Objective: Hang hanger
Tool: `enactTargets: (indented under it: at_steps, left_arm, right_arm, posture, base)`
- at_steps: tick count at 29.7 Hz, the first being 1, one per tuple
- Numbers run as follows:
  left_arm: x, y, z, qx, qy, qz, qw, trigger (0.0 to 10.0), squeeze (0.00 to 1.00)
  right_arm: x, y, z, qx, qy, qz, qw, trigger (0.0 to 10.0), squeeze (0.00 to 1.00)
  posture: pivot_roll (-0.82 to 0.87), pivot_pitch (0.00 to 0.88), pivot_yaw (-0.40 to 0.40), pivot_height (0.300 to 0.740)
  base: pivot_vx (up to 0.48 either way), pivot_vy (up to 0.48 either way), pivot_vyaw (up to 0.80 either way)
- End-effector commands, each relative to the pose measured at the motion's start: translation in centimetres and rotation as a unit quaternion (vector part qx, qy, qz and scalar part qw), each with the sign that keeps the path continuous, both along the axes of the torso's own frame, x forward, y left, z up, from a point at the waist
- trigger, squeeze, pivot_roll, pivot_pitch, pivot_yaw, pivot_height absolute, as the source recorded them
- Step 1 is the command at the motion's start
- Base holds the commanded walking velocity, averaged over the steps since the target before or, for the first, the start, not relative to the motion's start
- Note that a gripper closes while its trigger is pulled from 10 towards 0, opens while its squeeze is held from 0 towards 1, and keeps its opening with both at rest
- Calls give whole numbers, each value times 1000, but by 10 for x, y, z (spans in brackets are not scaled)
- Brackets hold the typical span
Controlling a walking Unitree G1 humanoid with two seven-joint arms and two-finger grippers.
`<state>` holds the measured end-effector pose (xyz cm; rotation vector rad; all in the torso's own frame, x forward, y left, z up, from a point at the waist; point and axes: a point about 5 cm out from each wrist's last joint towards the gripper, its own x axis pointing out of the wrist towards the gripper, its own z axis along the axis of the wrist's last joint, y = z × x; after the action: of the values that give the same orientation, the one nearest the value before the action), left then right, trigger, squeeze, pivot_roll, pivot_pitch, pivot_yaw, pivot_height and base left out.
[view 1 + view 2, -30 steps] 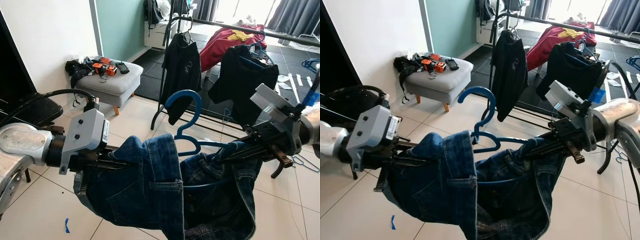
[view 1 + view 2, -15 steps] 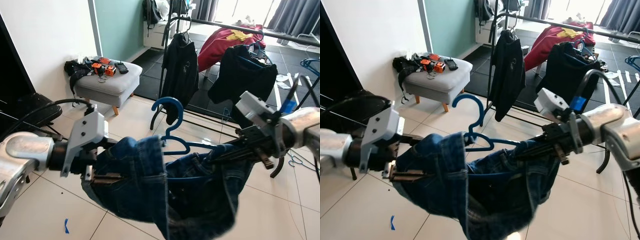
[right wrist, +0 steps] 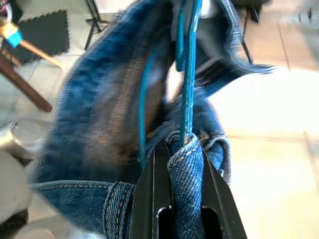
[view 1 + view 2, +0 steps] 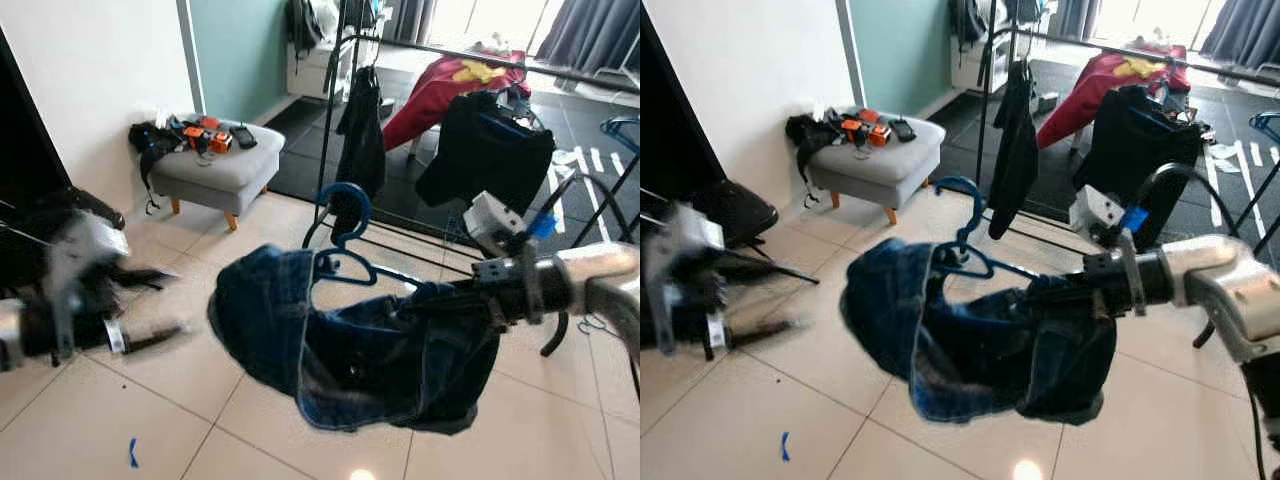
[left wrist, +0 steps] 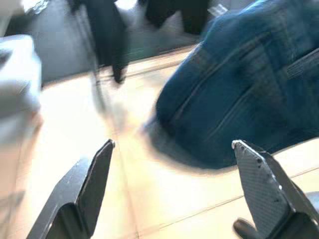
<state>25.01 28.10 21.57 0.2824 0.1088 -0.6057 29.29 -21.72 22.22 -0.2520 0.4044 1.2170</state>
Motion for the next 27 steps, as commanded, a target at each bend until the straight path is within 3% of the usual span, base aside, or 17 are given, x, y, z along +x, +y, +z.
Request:
enactTargets:
  at_steps: [1, 2, 3, 7, 8, 9, 10, 11, 12, 14, 15, 16, 17, 18, 21, 27]
  left_arm:
    - [4, 16, -14, -16, -9, 99, 995, 10000, 0]
    - [8, 21, -28, -52, -20, 197, 979, 10000, 0]
    - [10, 21, -35, -76, -24, 249, 965, 10000, 0]
    - [11, 19, -38, -89, -26, 269, 959, 10000, 0]
    - [10, 9, -45, -123, -21, 296, 947, 10000, 0]
    - [8, -8, -55, -151, -7, 310, 939, 10000, 0]
    - [4, -27, -67, -176, 11, 313, 933, 10000, 0]
    - [4, -27, -67, -176, 11, 313, 933, 10000, 0]
    - [0, -44, -77, -200, 30, 308, 930, 10000, 0]
    - [0, -44, -77, -200, 30, 308, 930, 10000, 0]
    - [-4, -58, -84, -210, 46, 293, 932, 10000, 0]
    - [-4, -58, -84, -210, 46, 293, 932, 10000, 0]
    - [-5, -64, -84, -220, 41, 284, 932, 10000, 0]
    - [-5, -64, -83, -229, 34, 281, 931, 10000, 0]
    - [-4, -63, -82, -235, 25, 281, 930, 10000, 0]
    - [-1, -63, -81, -238, 11, 291, 926, 10000, 0]
  right_arm:
    - [5, -1, -3, -3, -15, -38, 999, 0, 0]
    - [11, 0, -16, -12, -20, -92, 996, 0, 0]
    - [15, 1, -24, -19, -24, -123, 992, 0, 0]
    - [17, 1, -28, -22, -28, -142, 989, 0, 0]
    - [29, -2, -34, -28, -55, -227, 972, 0, 0]
    - [42, -10, -37, -1, -89, -361, 928, 3647, 0]
    - [46, -12, -44, 28, -97, -449, 888, 6863, 0]
    - [46, -12, -44, 28, -97, -449, 888, 6863, 0]
    - [45, -9, -50, 57, -98, -503, 857, 6510, 0]
    - [45, -9, -50, 57, -98, -503, 857, 6510, 0]
    - [40, 1, -55, 84, -99, -515, 847, 6863, 0]
    - [40, 1, -55, 84, -99, -515, 847, 6863, 0]
    - [33, 16, -62, 98, -104, -510, 848, 10000, 0]
    - [28, 27, -67, 108, -113, -510, 846, 10000, 0]
    - [25, 34, -71, 111, -120, -511, 844, 10000, 0]
    - [32, 32, -69, 95, -147, -527, 832, 10000, 0]
  posture:
    - [-84, 53, -46, 740]
    - [-87, 55, -46, 740]
    - [-87, 55, -46, 740]
    - [-87, 55, -46, 740]
    - [-91, 62, -46, 740]
    - [-85, 66, -46, 736]
    - [-81, 69, -44, 736]
    - [-81, 69, -44, 736]
    - [-79, 70, -44, 736]
    - [-79, 70, -44, 736]
    - [-82, 71, -43, 736]
    - [-82, 71, -43, 736]
    - [-71, 70, -46, 736]
    - [-68, 67, -48, 736]
    - [-69, 66, -46, 736]
    - [-76, 58, -47, 736]
  base:
    - [0, 0, 0]
    - [0, 0, 0]
    - [0, 0, 0]
    - [0, 0, 0]
    - [0, 0, 0]
    - [0, 0, -475]
    - [0, 0, -569]
    - [0, 0, -569]
    - [0, 0, -631]
    - [0, 0, -631]
    - [0, 0, -731]
    - [0, 0, -731]
    - [0, 0, -769]
    - [0, 0, -769]
    - [0, 0, -769]
    - [458, 0, 0]
